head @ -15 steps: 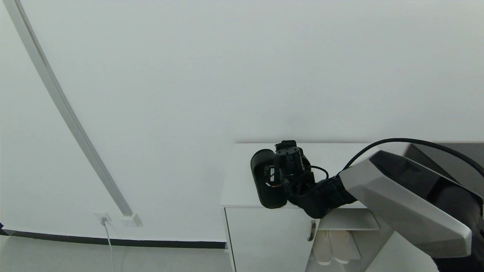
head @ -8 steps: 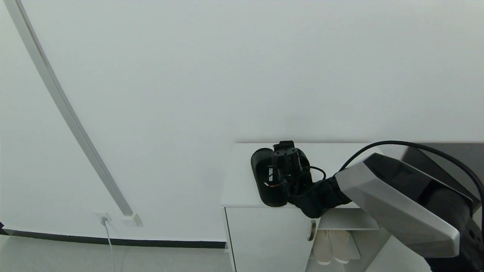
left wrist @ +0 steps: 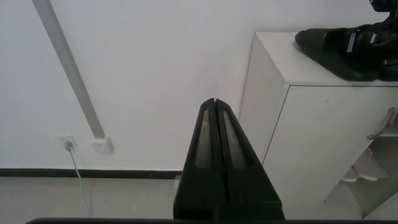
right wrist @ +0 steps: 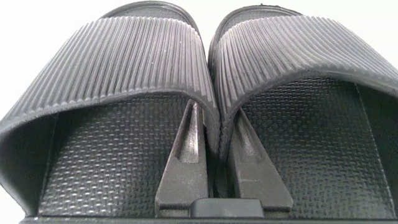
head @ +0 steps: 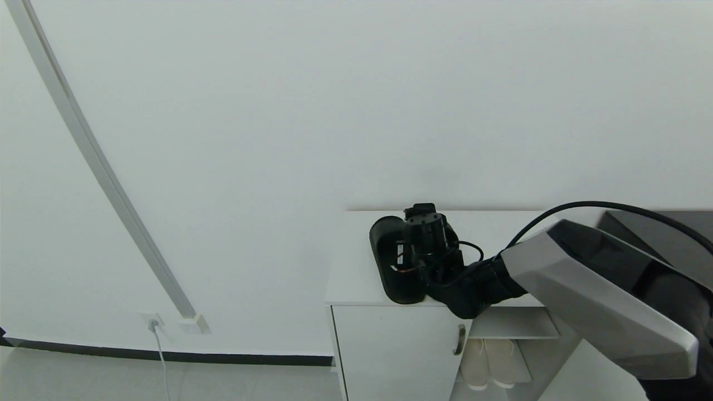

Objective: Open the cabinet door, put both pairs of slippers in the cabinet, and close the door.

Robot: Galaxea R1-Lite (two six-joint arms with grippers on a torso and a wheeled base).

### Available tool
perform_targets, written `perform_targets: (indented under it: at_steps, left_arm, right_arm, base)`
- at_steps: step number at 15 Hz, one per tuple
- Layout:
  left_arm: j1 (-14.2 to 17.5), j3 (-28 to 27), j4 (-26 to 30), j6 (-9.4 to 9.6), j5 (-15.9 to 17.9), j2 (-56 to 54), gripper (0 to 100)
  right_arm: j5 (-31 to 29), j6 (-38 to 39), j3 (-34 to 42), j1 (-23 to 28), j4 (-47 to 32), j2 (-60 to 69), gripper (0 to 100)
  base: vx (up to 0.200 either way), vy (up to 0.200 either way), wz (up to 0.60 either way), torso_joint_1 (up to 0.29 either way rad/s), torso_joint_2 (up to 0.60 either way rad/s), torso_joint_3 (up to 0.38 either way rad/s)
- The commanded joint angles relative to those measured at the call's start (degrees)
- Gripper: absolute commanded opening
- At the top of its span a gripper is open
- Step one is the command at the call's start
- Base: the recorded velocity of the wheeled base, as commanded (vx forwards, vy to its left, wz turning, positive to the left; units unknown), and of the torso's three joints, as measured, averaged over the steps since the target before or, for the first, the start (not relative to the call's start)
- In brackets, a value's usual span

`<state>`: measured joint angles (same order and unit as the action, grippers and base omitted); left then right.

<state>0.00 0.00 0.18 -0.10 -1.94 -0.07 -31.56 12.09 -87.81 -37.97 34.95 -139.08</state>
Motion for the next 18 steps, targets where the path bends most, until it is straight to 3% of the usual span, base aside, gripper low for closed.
perform_targets:
  at_steps: [1,5,8,18]
  left_arm:
    - [0.0,0.0,0.0,0.01,0.0,0.1,0]
    - [0.0,0.0,0.0,0.01,0.1,0.1,0]
    - [0.0,0.0,0.0,0.01,0.1,0.1,0]
    - [0.0,0.0,0.0,-0.08,0.2,0.1,0]
  right_arm:
    - [0.3,-0.1,5.0,-0.6,0.2,6.8,0]
    - [10.5,-0.9,27.3,-0.3,4.3,26.3,0]
    - [25.3,-3.6,39.8,1.6,5.0,39.0,0]
    - [26.0,-3.4,41.3,-1.4,2.6,39.3,0]
  base:
    - [0.000,0.000,0.00,0.000,0.00,0.000]
    - [0.000,0.000,0.00,0.000,0.00,0.000]
    - [0.000,0.000,0.00,0.000,0.00,0.000]
    - [-0.020,0.000,0.00,0.000,0.00,0.000]
